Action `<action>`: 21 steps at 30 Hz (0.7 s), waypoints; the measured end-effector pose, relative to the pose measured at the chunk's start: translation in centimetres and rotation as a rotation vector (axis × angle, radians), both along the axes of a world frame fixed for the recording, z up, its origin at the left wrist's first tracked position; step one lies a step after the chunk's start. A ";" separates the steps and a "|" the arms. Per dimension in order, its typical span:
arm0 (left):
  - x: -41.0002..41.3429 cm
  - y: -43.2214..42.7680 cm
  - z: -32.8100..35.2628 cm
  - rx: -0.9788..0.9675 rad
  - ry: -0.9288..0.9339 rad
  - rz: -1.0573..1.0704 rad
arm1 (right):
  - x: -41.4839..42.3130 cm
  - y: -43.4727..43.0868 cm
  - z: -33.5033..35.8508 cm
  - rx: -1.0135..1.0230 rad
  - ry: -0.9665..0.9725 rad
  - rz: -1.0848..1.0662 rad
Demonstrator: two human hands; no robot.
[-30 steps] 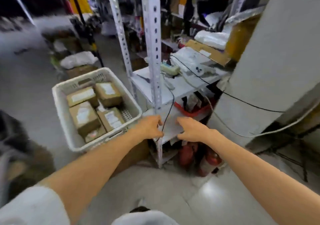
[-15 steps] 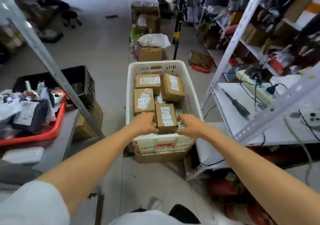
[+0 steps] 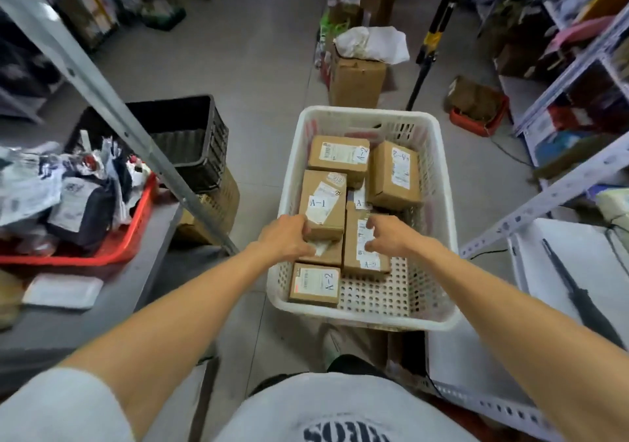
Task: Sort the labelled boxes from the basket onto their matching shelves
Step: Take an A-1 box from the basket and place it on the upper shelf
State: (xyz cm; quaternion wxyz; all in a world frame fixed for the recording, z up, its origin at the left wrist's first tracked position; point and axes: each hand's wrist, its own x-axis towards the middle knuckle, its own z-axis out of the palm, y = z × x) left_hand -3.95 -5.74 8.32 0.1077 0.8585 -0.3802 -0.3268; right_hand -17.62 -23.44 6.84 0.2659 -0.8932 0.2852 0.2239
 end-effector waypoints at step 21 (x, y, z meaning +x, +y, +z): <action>8.3 -10.7 -15.1 0.138 0.081 0.132 | 10.9 -7.4 -19.5 0.340 0.113 -0.578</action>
